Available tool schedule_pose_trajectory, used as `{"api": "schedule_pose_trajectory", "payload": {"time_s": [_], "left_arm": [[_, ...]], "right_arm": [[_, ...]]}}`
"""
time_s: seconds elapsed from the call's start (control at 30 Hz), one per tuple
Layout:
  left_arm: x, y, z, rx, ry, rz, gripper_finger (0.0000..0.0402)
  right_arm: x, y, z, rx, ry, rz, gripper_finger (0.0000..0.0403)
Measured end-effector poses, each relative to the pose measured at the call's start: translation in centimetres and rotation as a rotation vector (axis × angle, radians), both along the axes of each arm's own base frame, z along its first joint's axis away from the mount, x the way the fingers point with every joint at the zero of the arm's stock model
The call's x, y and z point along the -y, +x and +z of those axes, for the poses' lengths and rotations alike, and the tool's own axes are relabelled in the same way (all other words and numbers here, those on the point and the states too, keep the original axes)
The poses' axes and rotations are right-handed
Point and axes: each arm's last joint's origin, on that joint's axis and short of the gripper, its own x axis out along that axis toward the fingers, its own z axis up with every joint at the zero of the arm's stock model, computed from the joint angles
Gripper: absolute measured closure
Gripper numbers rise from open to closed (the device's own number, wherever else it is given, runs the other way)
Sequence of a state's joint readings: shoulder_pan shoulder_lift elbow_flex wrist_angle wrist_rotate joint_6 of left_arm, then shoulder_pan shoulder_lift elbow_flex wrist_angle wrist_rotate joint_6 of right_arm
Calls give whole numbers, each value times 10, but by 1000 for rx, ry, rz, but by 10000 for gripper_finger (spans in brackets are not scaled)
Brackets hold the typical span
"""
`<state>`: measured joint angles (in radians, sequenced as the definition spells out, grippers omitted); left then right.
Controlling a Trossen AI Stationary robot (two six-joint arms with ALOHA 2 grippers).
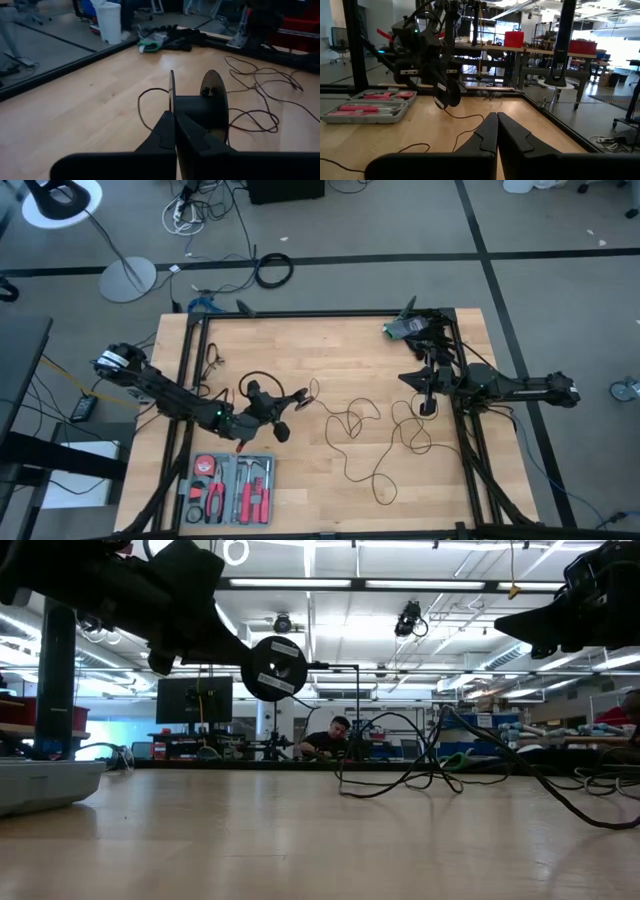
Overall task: Coil cords
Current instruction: Coil the black wire onto the spool
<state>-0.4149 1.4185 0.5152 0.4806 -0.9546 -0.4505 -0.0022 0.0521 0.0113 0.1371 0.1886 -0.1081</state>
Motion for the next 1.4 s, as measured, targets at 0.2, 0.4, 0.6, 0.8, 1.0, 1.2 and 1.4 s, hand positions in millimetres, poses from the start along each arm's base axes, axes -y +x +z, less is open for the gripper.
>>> {"api": "schedule_pose_trajectory", "payload": {"time_s": [0.2,0.4,0.6,0.8,1.0,1.2,1.4], "left_arm": [[8,-5,1,33,15,57,401],[11,-8,1,45,47,106,401],[10,-9,2,44,80,157,401],[9,-10,0,11,115,160,401],[9,-11,-2,-15,129,156,401],[8,-6,-6,-60,88,34,401],[2,6,-18,-70,43,-12,401]], "right_arm": [[0,0,0,0,0,0,394],[0,0,0,-1,0,0,394],[0,0,0,0,0,0,394],[0,0,0,-1,0,0,394],[0,0,0,-1,0,0,394],[0,0,2,35,50,6,394],[0,-1,5,106,257,34,394]]}}
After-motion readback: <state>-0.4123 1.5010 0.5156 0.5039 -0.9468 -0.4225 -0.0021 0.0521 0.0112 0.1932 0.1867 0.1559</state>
